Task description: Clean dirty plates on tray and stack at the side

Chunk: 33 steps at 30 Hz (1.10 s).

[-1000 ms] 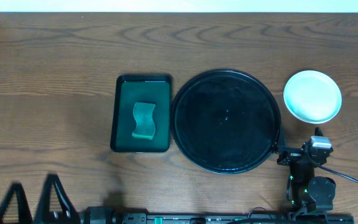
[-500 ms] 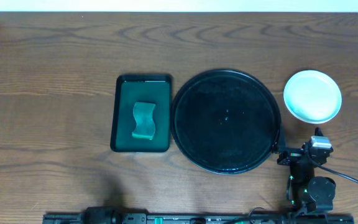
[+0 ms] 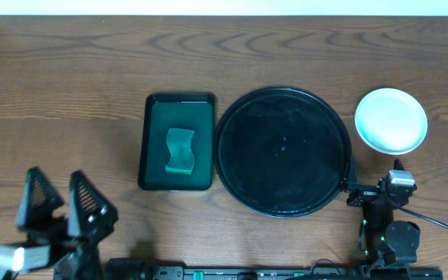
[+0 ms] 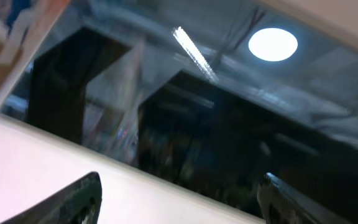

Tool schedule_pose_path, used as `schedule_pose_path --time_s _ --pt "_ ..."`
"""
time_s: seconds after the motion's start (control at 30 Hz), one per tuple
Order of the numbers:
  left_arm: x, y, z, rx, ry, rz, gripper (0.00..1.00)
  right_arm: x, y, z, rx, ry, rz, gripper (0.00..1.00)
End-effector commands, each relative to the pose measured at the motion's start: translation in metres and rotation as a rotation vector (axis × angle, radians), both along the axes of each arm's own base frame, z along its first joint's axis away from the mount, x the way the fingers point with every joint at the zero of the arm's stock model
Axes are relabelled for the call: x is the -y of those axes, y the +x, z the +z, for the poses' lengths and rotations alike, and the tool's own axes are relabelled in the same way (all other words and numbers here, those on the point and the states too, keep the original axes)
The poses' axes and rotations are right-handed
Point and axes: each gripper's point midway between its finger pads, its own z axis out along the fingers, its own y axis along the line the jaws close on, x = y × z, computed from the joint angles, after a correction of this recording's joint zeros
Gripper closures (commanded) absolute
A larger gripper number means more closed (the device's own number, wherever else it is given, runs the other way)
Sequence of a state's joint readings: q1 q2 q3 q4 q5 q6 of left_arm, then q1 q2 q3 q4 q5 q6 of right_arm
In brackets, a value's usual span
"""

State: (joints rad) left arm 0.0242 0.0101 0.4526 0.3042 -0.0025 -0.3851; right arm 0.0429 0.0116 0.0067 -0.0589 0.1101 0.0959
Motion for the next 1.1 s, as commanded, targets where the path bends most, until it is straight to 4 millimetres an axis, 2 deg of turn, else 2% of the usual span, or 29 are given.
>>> schedule_pose_path --time_s 0.0,0.1,0.13,0.43,0.63,0.87,1.07 --pt "0.002 0.026 -0.039 -0.013 0.014 -0.010 0.20 0.007 -0.001 0.000 0.004 0.011 -0.032 0.01" --pt "-0.001 0.043 -0.071 -0.057 0.004 0.002 0.20 0.007 -0.001 0.000 0.004 0.011 -0.032 0.01" --pt "-0.001 0.054 -0.092 -0.105 0.001 0.003 0.20 0.007 -0.001 0.000 0.004 0.011 -0.032 0.01" --pt "-0.003 0.087 -0.169 -0.319 -0.005 0.009 0.20 0.007 -0.001 0.000 0.004 0.011 -0.032 0.01" --pt "-0.004 0.098 -0.216 -0.517 -0.007 0.011 0.20 0.007 -0.001 0.000 0.004 0.011 -0.032 0.01" --pt "-0.003 0.098 -0.290 -0.823 0.057 0.024 0.20 0.007 -0.001 0.000 0.004 0.011 -0.032 0.01" --pt "0.006 0.099 -0.289 -0.823 0.216 0.009 0.20 0.007 -0.001 0.000 0.004 0.011 -0.032 0.01"
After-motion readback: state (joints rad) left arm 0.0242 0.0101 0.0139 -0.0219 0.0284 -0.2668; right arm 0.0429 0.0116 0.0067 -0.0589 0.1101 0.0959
